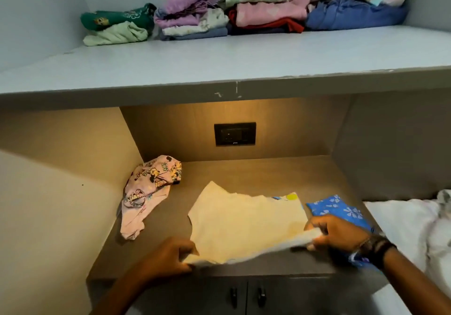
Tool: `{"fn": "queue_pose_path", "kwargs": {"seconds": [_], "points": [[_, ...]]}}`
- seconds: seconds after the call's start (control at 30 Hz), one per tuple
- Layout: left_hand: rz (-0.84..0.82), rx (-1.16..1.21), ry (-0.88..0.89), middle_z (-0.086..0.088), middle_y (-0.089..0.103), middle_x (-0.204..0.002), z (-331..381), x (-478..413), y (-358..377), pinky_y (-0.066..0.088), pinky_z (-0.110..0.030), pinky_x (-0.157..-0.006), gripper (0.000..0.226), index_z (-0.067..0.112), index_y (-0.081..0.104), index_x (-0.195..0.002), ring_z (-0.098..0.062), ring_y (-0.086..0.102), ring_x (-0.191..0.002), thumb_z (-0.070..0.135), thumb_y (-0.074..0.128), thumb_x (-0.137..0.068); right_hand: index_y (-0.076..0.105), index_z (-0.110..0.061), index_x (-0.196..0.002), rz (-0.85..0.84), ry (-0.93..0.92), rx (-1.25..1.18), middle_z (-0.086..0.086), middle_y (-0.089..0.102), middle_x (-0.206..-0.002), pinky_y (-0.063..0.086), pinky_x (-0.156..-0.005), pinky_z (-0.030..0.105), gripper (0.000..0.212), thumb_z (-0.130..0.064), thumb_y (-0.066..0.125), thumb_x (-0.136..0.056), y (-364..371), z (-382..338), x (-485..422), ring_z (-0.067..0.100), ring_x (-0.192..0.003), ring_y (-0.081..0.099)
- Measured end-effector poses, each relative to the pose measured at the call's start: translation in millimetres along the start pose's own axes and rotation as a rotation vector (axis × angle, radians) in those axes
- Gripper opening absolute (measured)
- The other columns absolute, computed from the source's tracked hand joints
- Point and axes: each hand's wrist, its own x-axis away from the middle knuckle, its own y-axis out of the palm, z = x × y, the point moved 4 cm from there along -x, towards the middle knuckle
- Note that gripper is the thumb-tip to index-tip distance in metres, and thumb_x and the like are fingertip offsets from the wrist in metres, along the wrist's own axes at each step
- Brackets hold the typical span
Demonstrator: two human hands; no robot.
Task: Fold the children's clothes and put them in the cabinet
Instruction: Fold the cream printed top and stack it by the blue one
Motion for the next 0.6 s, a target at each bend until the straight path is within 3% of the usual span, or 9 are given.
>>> {"fn": "queue_pose_path", "kwargs": {"seconds": [0.07,0.2,0.3,0.37,0.43,0.53,0.6], "points": [[-0.068,0.085,-0.032,0.002,0.071,-0.096,-11.9,4.5,16.1,0.055,-0.028,-0.087,0.017,0.027,0.07,-0.092,-0.011,0.065,-0.092,0.032,0.077,-0.078,0.072,-0.017,-0.088,-0.021,0.039,-0.104,0.0,0.073,-0.085,0.055,-0.073,0.023,0.022,-0.026,0.084,-0.072,18.6,14.2,6.6,0.016,-0.082,0.069],[-0.105,0.294,-0.022,0.009,0.071,-0.08,-17.3,1.7,9.5,0.053,-0.018,-0.071,0.017,0.025,0.071,-0.077,-0.005,0.067,-0.078,0.02,0.085,-0.071,0.069,-0.013,-0.086,0.06,0.075,-0.306,0.003,0.073,-0.08,0.054,-0.061,0.022,0.026,-0.033,0.08,-0.072,30.1,22.1,7.8,0.015,-0.071,0.069],[0.031,0.486,-0.069,0.001,0.075,-0.081,-20.3,-22.8,-13.6,0.056,-0.022,-0.067,0.019,0.016,0.071,-0.083,-0.012,0.071,-0.078,0.01,0.084,-0.071,0.068,-0.014,-0.088,0.214,0.144,-0.482,0.003,0.074,-0.074,0.052,-0.053,0.02,0.023,-0.031,0.078,-0.076,30.1,25.6,-5.2,0.014,-0.064,0.069],[0.143,0.545,-0.133,-0.005,0.075,-0.086,-25.8,-48.2,-26.4,0.055,-0.028,-0.068,0.022,0.012,0.069,-0.09,-0.021,0.071,-0.084,0.01,0.082,-0.072,0.068,-0.017,-0.088,0.346,0.183,-0.416,-0.002,0.073,-0.069,0.049,-0.048,0.017,0.017,-0.031,0.075,-0.08,26.6,26.8,-23.7,0.007,-0.057,0.066],[0.254,0.572,-0.174,-0.01,0.073,-0.091,-29.5,-73.7,-35.0,0.055,-0.029,-0.067,0.026,0.009,0.068,-0.094,-0.026,0.069,-0.087,0.005,0.081,-0.072,0.067,-0.015,-0.088,0.432,0.211,-0.361,0.0,0.071,-0.067,0.049,-0.048,0.022,0.017,-0.029,0.074,-0.082,23.8,28.1,-45.8,0.011,-0.057,0.065],[0.379,0.574,-0.184,-0.012,0.067,-0.101,-34.5,-107.4,-38.0,0.052,-0.028,-0.075,0.036,0.003,0.063,-0.104,-0.028,0.063,-0.095,-0.006,0.078,-0.073,0.063,-0.009,-0.092,0.505,0.28,-0.248,0.013,0.07,-0.087,0.055,-0.069,0.04,0.02,-0.025,0.072,-0.083,20.4,25.5,-74.5,0.027,-0.076,0.064],[0.487,0.497,-0.23,-0.013,0.063,-0.11,-39.2,-118.5,-33.0,0.049,-0.034,-0.087,0.051,0.004,0.055,-0.123,-0.027,0.06,-0.103,-0.002,0.076,-0.077,0.059,-0.013,-0.11,0.561,0.31,-0.112,0.013,0.065,-0.113,0.053,-0.087,0.043,0.033,-0.028,0.072,-0.084,18.0,20.1,-80.8,0.027,-0.098,0.06]]}}
